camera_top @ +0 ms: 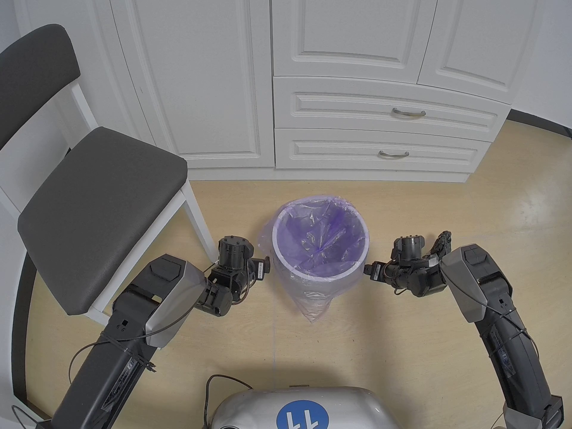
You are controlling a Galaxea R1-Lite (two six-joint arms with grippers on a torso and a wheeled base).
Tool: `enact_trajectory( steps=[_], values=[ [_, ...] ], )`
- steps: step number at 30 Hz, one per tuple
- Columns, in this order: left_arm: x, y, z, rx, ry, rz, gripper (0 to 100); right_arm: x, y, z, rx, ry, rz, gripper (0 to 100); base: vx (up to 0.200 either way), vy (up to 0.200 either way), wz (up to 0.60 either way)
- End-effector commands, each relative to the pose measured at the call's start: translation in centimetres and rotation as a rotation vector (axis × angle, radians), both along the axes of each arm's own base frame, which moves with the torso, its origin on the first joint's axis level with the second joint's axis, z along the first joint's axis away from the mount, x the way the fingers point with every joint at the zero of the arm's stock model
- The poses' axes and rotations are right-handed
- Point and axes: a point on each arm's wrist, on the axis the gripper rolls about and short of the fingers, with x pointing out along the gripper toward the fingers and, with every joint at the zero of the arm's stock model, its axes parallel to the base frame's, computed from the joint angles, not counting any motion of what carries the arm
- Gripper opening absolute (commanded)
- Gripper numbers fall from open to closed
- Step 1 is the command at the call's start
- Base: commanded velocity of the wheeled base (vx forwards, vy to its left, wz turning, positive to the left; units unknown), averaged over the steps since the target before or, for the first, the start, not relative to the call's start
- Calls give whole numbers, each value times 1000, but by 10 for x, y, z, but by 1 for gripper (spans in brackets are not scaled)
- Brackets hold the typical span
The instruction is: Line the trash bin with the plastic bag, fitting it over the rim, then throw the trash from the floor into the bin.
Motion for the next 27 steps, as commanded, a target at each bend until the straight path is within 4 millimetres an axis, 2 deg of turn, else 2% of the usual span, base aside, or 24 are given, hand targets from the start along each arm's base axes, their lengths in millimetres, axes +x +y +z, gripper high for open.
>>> enact_trajectory(
  steps=[1, 11, 18, 20, 21, 23, 24, 26, 27],
  values=[
    [3, 5, -29, 30, 107, -39, 100, 0, -1, -2, 1, 3, -3, 100, 0, 0, 0],
    [5, 11, -30, 1, 135, -95, 100, 0, -1, -2, 2, 5, -4, 100, 0, 0, 0],
    [9, 18, -25, 63, 95, -8, 100, 0, -1, -2, 1, 6, -5, 100, 0, 0, 0],
    [8, 30, -13, 123, 84, 8, 100, 0, -1, -2, -1, 6, -4, 100, 0, 0, 0],
    [8, 30, -13, 123, 84, 8, 100, 0, -1, -2, -1, 6, -4, 100, 0, 0, 0],
    [-4, 47, 15, 166, 60, -19, 100, 0, -1, -2, -1, 6, -6, 100, 0, 0, 0],
    [-8, 50, 21, 172, 63, -32, 100, 0, -1, -2, -1, 6, -4, 100, 0, 0, 0],
    [-26, 60, 51, 180, 76, -107, 100, 0, -1, -2, -2, 5, -5, 100, 0, 0, 0],
    [-29, 61, 56, 177, 77, -121, 100, 0, -1, -2, -2, 7, -5, 100, 0, 0, 0]
  ],
)
